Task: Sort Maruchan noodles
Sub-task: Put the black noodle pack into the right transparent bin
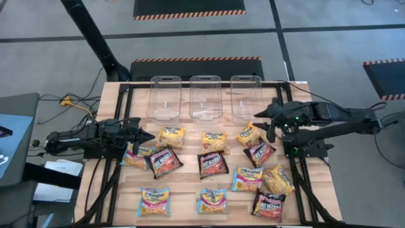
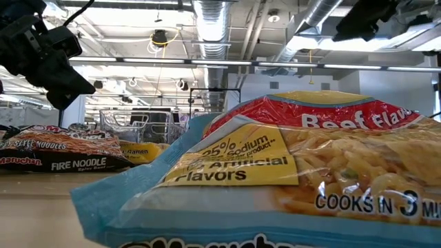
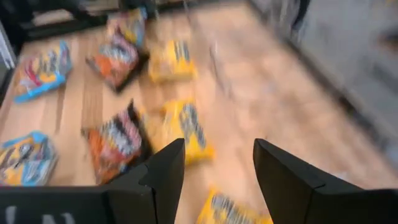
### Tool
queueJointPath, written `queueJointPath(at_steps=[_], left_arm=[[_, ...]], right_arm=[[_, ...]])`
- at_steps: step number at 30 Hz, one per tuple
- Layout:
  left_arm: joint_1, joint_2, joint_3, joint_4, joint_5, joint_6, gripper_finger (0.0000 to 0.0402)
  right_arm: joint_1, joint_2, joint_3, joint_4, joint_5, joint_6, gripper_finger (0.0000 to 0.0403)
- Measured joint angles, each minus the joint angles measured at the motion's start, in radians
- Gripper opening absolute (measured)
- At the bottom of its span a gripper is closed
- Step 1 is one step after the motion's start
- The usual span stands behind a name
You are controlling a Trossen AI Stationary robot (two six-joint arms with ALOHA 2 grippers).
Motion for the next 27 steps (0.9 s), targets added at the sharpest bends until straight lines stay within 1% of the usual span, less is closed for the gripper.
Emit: queueJointPath(at_steps=[6, 10, 13, 20, 24, 27], left_arm=[[0.000, 0.000, 0.000, 0.000, 0.000, -0.033, 0.0000], [0.000, 0.000, 0.000, 0.000, 0.000, -0.043, 0.0000], [0.000, 0.000, 0.000, 0.000, 0.000, -0.044, 0.0000], [0.000, 0.000, 0.000, 0.000, 0.000, -0.017, 0.0000], [0.000, 0.000, 0.000, 0.001, 0.000, -0.015, 0.0000], [0.000, 0.000, 0.000, 0.003, 0.000, -0.015, 0.0000]], right_arm=[[0.000, 0.088, 0.051, -0.153, -0.065, 0.154, 0.0217], [0.000, 0.136, 0.052, -0.205, -0.149, 0.211, 0.0217], [0.000, 0.180, 0.052, -0.229, -0.180, 0.242, 0.0217], [0.000, 0.308, 0.052, -0.261, -0.227, 0.228, 0.0217], [0.000, 0.385, 0.052, -0.275, -0.287, 0.165, 0.0217], [0.011, 0.435, 0.052, -0.276, -0.316, 0.089, 0.0217]])
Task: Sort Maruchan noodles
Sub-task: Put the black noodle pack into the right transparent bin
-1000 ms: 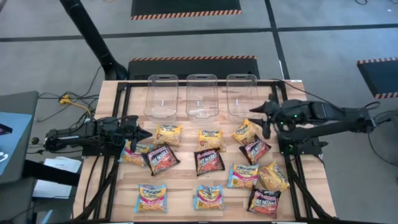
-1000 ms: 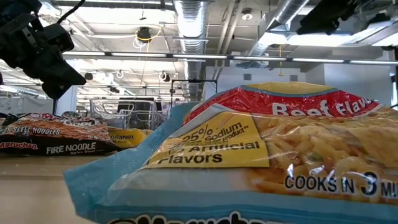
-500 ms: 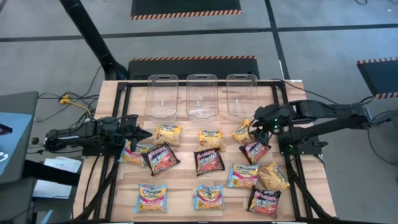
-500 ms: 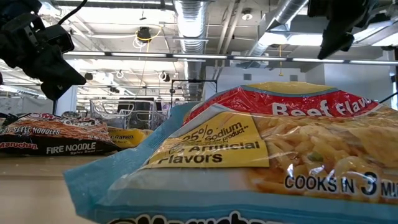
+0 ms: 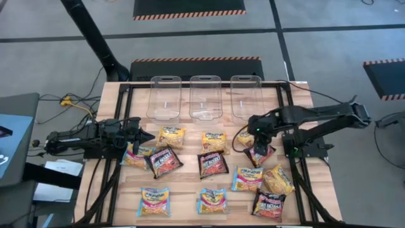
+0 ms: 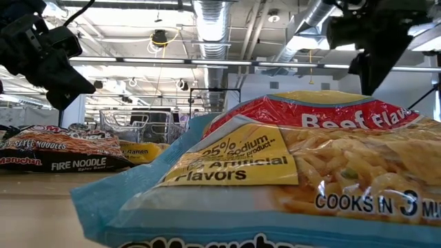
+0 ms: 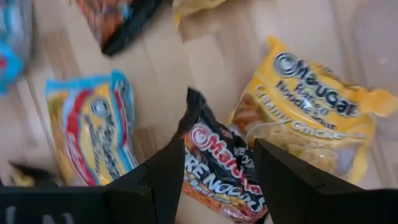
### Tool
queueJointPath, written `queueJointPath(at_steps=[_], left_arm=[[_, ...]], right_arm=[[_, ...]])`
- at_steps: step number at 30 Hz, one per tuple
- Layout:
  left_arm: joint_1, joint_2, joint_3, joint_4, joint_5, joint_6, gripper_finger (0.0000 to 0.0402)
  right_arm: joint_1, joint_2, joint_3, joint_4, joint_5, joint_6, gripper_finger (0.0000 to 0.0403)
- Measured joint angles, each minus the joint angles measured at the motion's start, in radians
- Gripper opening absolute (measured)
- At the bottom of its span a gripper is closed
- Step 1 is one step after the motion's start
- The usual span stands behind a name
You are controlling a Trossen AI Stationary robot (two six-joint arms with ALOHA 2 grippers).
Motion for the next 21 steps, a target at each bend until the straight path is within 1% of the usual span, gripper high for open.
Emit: queueJointPath(at_steps=[5, 8, 21], left_arm=[[0.000, 0.000, 0.000, 0.001, 0.000, 0.000, 0.0000], [0.000, 0.000, 0.000, 0.001, 0.000, 0.000, 0.0000], [0.000, 0.000, 0.000, 0.000, 0.000, 0.002, 0.0000]], right_arm=[[0.031, 0.067, 0.000, 0.001, -0.016, -0.140, 0.0217], [0.049, 0.101, 0.000, 0.001, -0.016, -0.194, 0.0217], [0.081, 0.243, 0.000, 0.002, -0.014, -0.197, 0.0217]])
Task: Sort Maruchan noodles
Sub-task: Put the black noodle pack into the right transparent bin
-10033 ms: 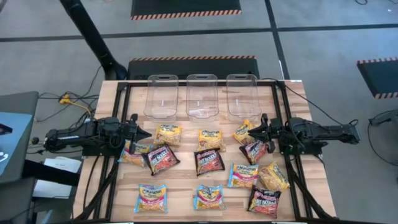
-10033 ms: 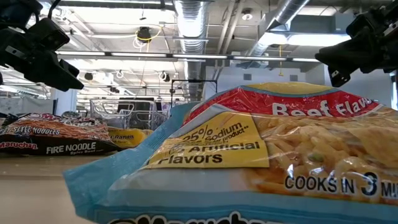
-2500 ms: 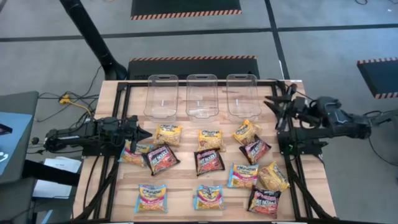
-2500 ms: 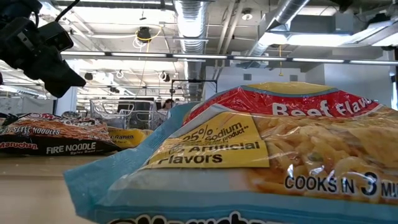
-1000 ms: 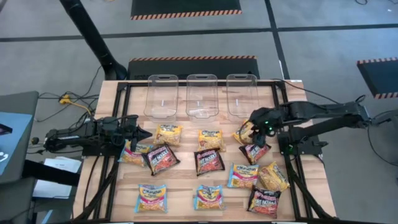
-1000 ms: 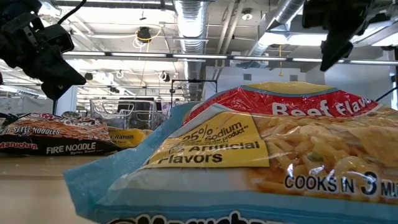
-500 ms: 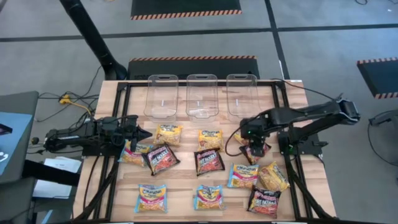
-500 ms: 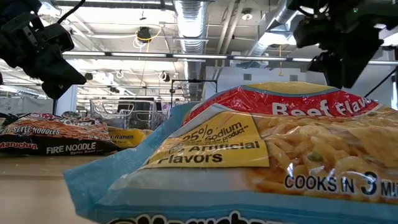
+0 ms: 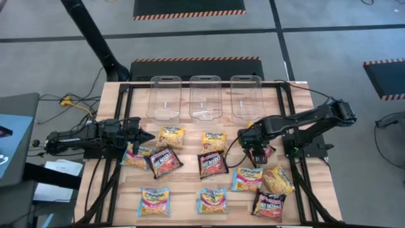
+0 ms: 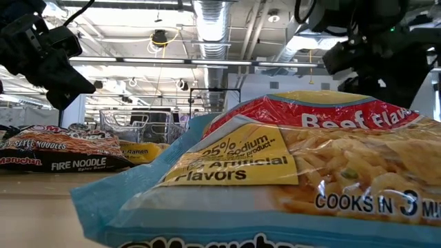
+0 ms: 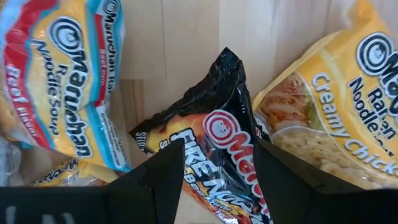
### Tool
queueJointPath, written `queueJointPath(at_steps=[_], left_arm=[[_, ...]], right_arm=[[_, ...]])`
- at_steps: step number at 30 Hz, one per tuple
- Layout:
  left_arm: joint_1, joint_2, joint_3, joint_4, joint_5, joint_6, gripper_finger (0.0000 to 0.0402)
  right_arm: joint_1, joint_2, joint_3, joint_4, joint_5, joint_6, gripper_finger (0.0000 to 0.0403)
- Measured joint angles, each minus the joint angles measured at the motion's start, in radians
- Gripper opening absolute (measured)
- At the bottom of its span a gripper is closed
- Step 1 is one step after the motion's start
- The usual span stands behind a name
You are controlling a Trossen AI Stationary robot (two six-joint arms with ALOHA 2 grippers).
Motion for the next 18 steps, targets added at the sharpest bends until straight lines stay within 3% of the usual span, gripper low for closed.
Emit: queueJointPath(at_steps=[12, 18], left_arm=[[0.000, 0.000, 0.000, -0.003, 0.000, 0.003, 0.0000], [0.000, 0.000, 0.000, -0.007, -0.026, 0.003, 0.0000]], right_arm=[[-0.002, 0.027, 0.004, -0.007, 0.036, 0.002, 0.0217], [-0.005, 0.030, 0.027, -0.053, 0.104, 0.002, 0.0217]])
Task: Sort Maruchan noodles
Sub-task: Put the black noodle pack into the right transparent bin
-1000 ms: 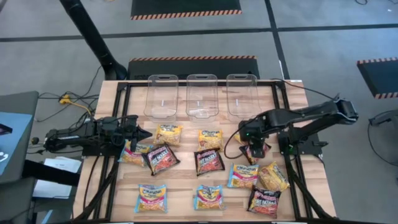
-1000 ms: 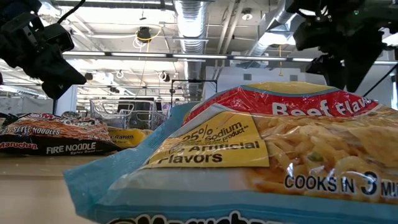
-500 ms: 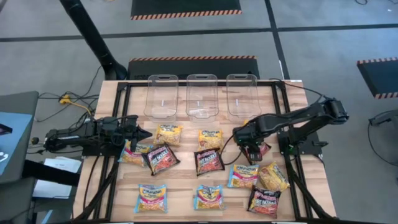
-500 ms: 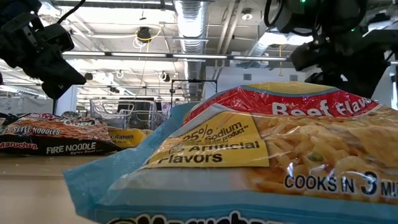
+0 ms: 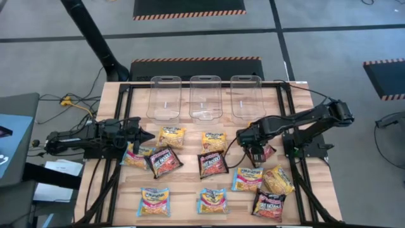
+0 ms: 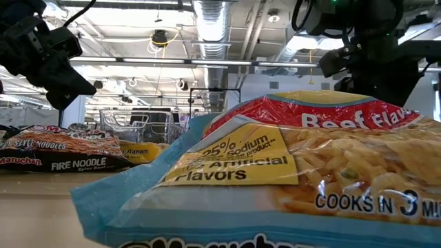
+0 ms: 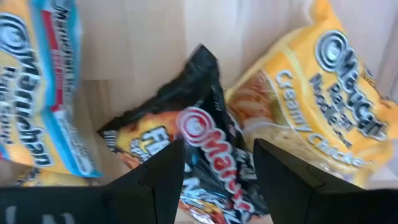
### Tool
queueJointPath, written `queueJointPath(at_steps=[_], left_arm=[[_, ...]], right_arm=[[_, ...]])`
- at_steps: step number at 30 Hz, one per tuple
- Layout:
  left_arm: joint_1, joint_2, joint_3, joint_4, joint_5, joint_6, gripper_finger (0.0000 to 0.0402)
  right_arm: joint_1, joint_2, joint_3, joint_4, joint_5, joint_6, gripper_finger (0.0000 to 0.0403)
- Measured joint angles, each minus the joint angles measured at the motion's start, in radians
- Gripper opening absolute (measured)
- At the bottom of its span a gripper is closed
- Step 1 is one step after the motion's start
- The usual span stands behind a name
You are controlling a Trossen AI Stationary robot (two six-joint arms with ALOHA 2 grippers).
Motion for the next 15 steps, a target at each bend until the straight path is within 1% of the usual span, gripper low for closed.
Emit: queueJointPath(at_steps=[4, 12, 15], left_arm=[[0.000, 0.000, 0.000, -0.003, -0.018, 0.001, 0.0000], [0.000, 0.000, 0.000, -0.004, -0.019, 0.001, 0.0000], [0.000, 0.000, 0.000, -0.004, -0.019, 0.001, 0.0000]], right_arm=[[-0.005, 0.000, 0.000, -0.001, -0.011, 0.000, 0.0217], [-0.006, 0.000, -0.001, 0.000, -0.043, 0.023, 0.0217], [-0.006, 0.000, -0.001, 0.000, -0.021, 0.026, 0.0217]])
